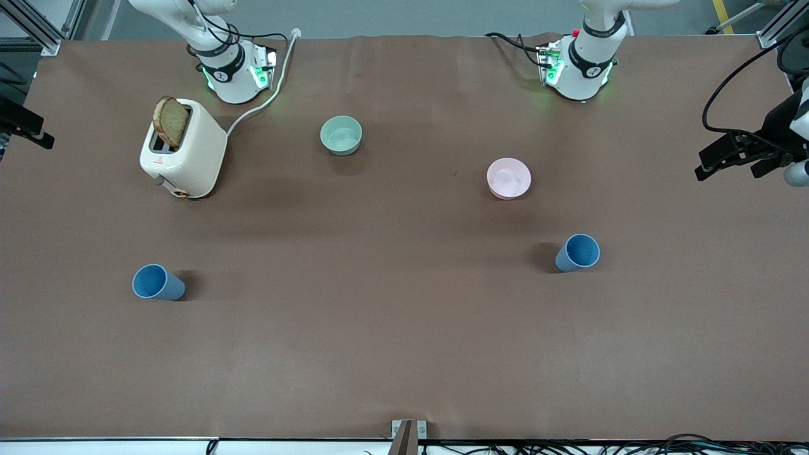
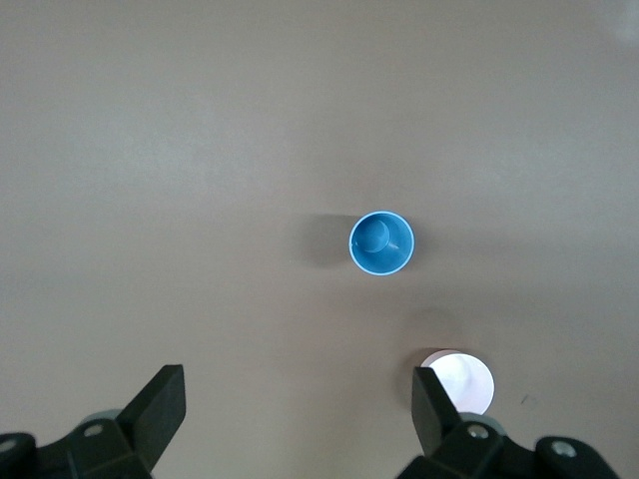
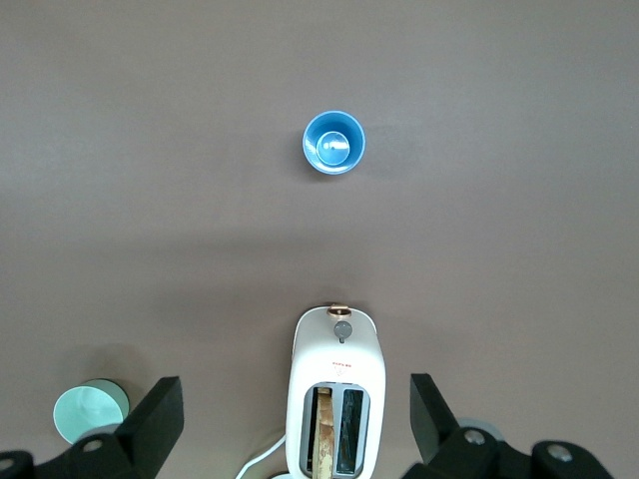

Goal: Stack blue cups with both arms
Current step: 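Reach the left gripper and the right gripper toward the two blue cups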

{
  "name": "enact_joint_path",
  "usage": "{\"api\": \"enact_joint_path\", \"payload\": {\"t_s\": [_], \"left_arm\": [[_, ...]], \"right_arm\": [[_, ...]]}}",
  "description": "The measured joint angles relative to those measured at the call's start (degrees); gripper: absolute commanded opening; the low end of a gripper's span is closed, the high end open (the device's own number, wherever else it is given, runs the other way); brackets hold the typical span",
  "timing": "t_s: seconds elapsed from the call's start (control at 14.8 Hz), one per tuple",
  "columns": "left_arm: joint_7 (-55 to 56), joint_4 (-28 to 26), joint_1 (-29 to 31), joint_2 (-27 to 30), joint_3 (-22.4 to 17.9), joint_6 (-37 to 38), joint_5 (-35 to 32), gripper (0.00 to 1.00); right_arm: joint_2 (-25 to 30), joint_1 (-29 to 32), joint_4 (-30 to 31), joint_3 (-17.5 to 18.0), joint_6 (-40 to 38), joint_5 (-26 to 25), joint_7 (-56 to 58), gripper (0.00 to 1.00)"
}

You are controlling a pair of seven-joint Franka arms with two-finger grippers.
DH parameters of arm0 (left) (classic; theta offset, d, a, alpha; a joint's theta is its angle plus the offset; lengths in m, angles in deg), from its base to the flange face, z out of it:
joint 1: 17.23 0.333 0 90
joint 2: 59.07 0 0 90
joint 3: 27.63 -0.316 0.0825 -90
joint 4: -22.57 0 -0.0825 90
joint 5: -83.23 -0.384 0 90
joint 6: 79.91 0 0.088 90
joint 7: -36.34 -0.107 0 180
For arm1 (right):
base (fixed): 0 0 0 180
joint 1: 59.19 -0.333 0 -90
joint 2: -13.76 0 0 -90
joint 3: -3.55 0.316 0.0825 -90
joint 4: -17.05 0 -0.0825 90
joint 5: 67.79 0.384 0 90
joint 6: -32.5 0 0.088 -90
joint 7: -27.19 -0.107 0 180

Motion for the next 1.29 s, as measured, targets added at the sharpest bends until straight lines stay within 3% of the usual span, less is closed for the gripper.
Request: {"api": "enact_joint_path", "payload": {"t_s": [0.74, 1.02, 1.29], "left_arm": [[0.0, 0.92, -0.03, 0.0, 0.93, 1.59, -1.61, 1.0], [0.01, 1.06, -0.01, 0.0, 3.7, 3.1, -3.2, 1.0], [0.01, 1.07, 0.22, -0.13, 4.05, 4.08, 0.18, 1.0]], "right_arm": [[-0.01, 0.0, 0.14, 0.0, -0.05, 0.0, 0.0, 1.0], [-0.02, 0.04, 0.42, -0.17, -0.05, 0.0, 0.0, 1.0], [-0.18, 0.53, 2.86, -0.64, 2.53, -0.01, 0.0, 1.0]]}}
